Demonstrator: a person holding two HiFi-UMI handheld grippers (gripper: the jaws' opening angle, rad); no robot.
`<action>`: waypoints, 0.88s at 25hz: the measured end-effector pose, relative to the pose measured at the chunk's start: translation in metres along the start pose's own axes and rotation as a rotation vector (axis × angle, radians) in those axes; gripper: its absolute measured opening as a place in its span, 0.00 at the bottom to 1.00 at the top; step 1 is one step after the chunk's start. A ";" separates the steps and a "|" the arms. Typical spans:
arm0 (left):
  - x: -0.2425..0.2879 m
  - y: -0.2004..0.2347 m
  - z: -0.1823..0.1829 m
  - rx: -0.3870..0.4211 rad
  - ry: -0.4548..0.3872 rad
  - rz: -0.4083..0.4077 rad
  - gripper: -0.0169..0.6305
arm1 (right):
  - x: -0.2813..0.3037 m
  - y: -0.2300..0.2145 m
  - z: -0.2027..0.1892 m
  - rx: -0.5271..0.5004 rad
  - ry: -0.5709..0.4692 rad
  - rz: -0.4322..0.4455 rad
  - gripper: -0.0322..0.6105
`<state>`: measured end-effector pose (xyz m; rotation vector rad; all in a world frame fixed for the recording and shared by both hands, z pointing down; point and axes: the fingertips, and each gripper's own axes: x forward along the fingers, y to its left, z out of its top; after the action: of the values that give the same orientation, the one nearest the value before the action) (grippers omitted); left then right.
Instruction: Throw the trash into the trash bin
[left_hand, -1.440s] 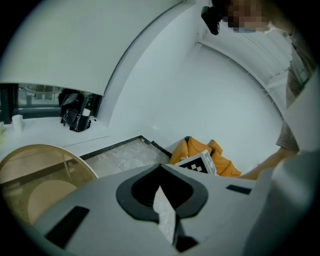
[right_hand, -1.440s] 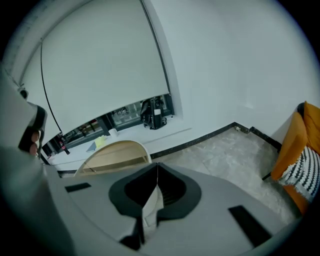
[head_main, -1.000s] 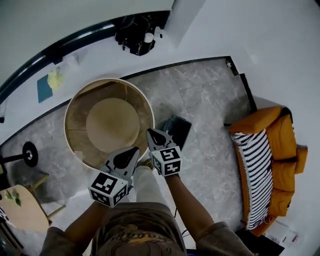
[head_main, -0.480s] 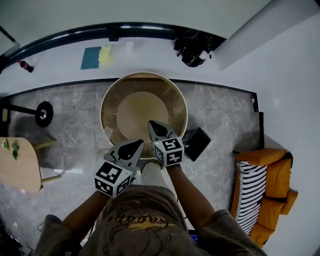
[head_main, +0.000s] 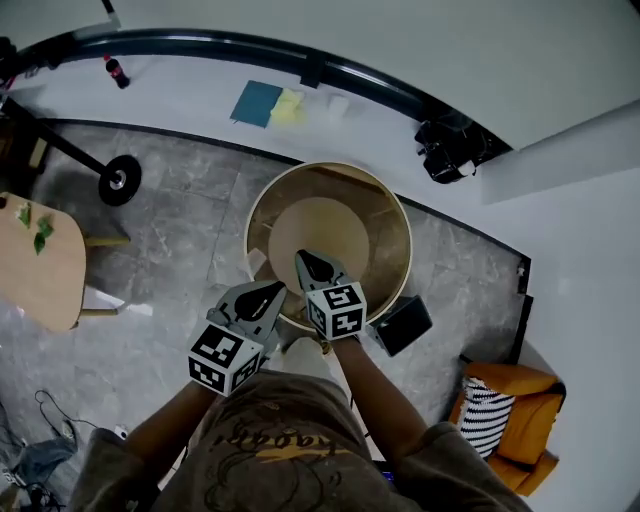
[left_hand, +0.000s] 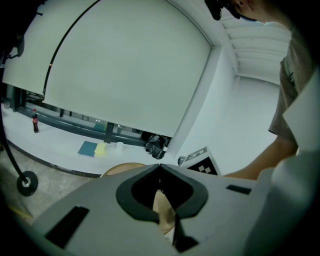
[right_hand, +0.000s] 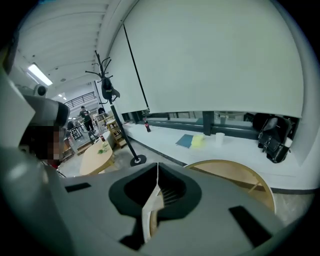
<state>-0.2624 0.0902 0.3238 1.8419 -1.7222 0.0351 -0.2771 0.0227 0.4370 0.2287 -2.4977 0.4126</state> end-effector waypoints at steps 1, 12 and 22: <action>-0.003 0.006 -0.001 -0.011 -0.003 0.015 0.05 | 0.006 0.005 -0.001 -0.009 0.009 0.014 0.08; -0.026 0.065 -0.037 -0.138 -0.018 0.126 0.05 | 0.074 0.041 -0.032 -0.072 0.100 0.115 0.39; 0.001 0.108 -0.087 -0.213 0.010 0.129 0.05 | 0.139 0.041 -0.098 -0.110 0.217 0.196 0.55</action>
<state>-0.3275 0.1315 0.4386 1.5739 -1.7630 -0.0843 -0.3483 0.0854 0.5841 -0.1017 -2.3266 0.3564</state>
